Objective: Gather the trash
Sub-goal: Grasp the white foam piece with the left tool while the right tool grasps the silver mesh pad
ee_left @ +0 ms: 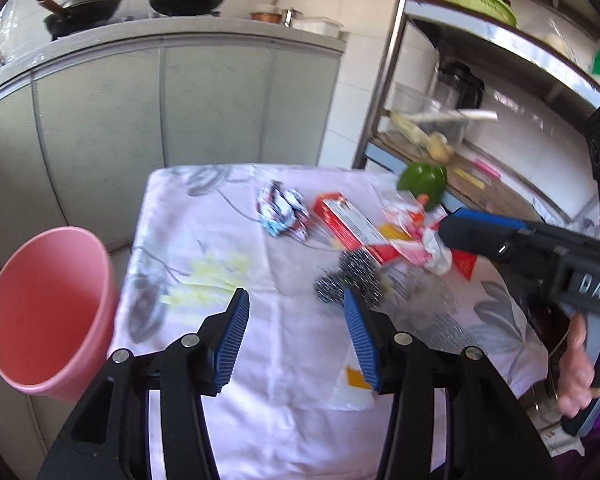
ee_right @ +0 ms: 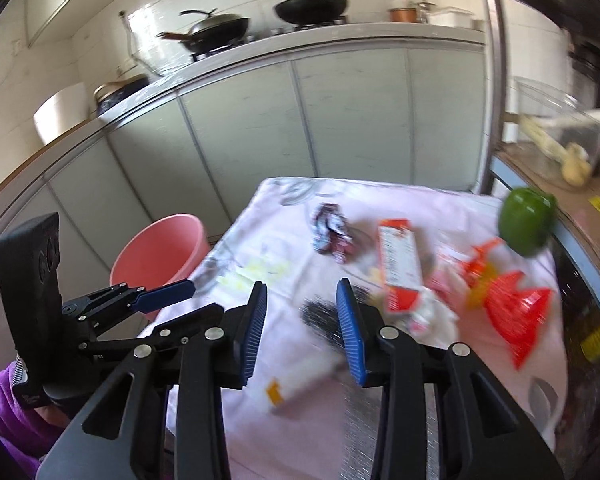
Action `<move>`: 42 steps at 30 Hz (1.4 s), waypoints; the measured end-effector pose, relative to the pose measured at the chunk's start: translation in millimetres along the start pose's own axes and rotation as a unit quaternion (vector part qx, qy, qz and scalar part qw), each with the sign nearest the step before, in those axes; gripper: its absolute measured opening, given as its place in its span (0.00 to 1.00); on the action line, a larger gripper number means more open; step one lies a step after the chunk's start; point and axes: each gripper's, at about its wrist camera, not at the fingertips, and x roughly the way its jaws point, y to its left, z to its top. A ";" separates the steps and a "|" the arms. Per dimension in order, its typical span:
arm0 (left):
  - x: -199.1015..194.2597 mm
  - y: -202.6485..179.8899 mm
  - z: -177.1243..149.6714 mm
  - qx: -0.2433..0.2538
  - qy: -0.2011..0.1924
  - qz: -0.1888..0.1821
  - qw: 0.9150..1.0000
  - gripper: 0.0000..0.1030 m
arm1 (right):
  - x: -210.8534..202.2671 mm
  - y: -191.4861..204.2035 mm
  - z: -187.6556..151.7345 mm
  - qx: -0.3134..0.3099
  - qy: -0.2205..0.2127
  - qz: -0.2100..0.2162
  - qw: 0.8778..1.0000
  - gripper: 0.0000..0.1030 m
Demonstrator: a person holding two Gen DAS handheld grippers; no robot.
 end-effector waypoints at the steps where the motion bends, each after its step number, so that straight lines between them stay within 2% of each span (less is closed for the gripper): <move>1: 2.3 -3.6 -1.6 0.003 0.005 -0.003 1.000 0.47 | -4.2 -7.2 -2.2 0.005 -0.003 -0.006 1.000 0.36; 8: 16.7 -26.3 -12.8 0.037 0.042 -0.032 0.998 0.47 | -16.6 -46.0 -23.0 0.039 0.001 -0.023 0.999 0.36; 12: 31.7 -41.5 -23.2 0.064 0.078 -0.043 0.994 0.47 | -11.4 -59.4 -44.5 0.053 0.037 -0.017 0.998 0.37; 14: 40.6 -46.6 -27.5 0.072 0.094 -0.045 0.992 0.47 | -7.8 -62.5 -52.3 0.055 0.053 -0.013 0.997 0.44; 19: 56.5 -45.0 -33.3 0.071 0.119 -0.030 0.990 0.47 | 1.8 -71.3 -80.1 0.059 0.099 -0.019 0.993 0.48; 24: 65.4 -37.4 -37.3 0.056 0.135 -0.031 0.989 0.47 | 13.9 -75.9 -94.6 0.063 0.133 -0.025 0.989 0.49; 26: 67.3 -36.3 -38.3 0.054 0.139 -0.031 0.988 0.43 | 19.2 -74.0 -98.0 0.056 0.143 -0.034 0.988 0.49; 30: 68.2 -33.7 -39.4 0.048 0.141 -0.036 0.988 0.36 | 24.8 -75.6 -101.0 0.051 0.150 -0.048 0.986 0.49; 31: 67.6 -33.1 -39.5 0.048 0.139 -0.036 0.988 0.31 | 24.2 -74.9 -101.6 0.050 0.147 -0.048 0.987 0.49; 36: 63.9 -31.0 -39.5 0.044 0.130 -0.034 0.990 0.30 | 23.9 -68.6 -105.1 0.041 0.143 -0.050 0.988 0.48; 38: 61.6 -28.4 -38.2 0.038 0.124 -0.034 0.991 0.30 | 22.7 -67.8 -106.8 0.039 0.142 -0.039 0.988 0.35; 39: 59.8 -26.3 -37.4 0.034 0.120 -0.033 0.992 0.30 | 23.5 -65.4 -106.1 0.036 0.141 -0.036 0.989 0.33; 41: 56.7 -23.0 -36.5 0.028 0.115 -0.033 0.992 0.30 | 23.8 -61.8 -104.6 0.031 0.140 -0.028 0.989 0.18; 42: 54.8 -20.9 -36.0 0.025 0.111 -0.033 0.993 0.30 | 23.5 -58.7 -103.7 0.027 0.139 -0.021 0.990 0.15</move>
